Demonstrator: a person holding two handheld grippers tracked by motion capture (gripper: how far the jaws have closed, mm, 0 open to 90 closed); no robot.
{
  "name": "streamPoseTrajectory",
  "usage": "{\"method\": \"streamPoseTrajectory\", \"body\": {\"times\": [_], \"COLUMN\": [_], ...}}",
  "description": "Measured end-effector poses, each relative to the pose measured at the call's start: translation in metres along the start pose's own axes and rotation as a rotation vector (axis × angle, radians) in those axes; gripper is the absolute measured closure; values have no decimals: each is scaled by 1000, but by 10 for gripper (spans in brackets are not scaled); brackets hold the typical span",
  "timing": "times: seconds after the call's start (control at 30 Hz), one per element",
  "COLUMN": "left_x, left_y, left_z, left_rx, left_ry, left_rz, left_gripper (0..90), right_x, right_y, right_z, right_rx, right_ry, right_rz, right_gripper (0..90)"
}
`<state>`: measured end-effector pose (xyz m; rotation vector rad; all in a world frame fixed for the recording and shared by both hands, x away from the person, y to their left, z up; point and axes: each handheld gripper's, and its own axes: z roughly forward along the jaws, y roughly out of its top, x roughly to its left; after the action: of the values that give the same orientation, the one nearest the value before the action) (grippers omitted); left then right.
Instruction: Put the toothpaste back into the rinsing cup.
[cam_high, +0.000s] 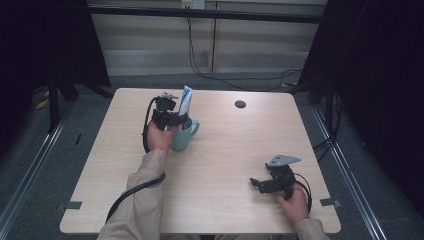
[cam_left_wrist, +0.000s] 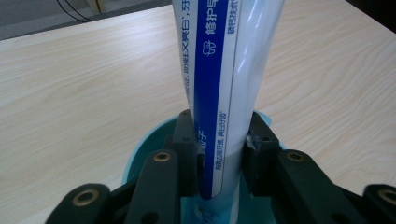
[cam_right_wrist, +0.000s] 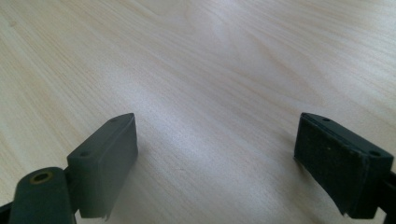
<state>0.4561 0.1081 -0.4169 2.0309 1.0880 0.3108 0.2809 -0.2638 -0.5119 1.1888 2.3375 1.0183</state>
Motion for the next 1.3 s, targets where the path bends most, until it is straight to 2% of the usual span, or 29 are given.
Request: {"method": "streamPoseTrajectory", "body": {"times": [0.13, 0.6, 0.63, 1.03, 1.2, 1.3], "left_x": [0, 3, 3, 1, 1, 1], "left_y": [-5, -13, -15, -21, -22, -21], "left_z": [-2, -10, -10, -13, -15, -16], "left_rx": [-16, -20, -25, -23, -21, -19], "left_ry": [-3, 1, -2, 12, 16, 22], "left_rz": [-6, -10, -20, -6, -2, -6], "left_gripper": [703, 688, 688, 676, 651, 605], "right_x": [0, 0, 0, 0, 0, 0], "right_y": [0, 0, 0, 0, 0, 0], "right_z": [0, 0, 0, 0, 0, 0], "right_rx": [0, 0, 0, 1, 0, 1], "right_ry": [0, 0, 0, 0, -1, 0], "right_rz": [-1, 0, -1, 0, -1, -1], "right_gripper": [127, 127, 127, 127, 127, 127]}}
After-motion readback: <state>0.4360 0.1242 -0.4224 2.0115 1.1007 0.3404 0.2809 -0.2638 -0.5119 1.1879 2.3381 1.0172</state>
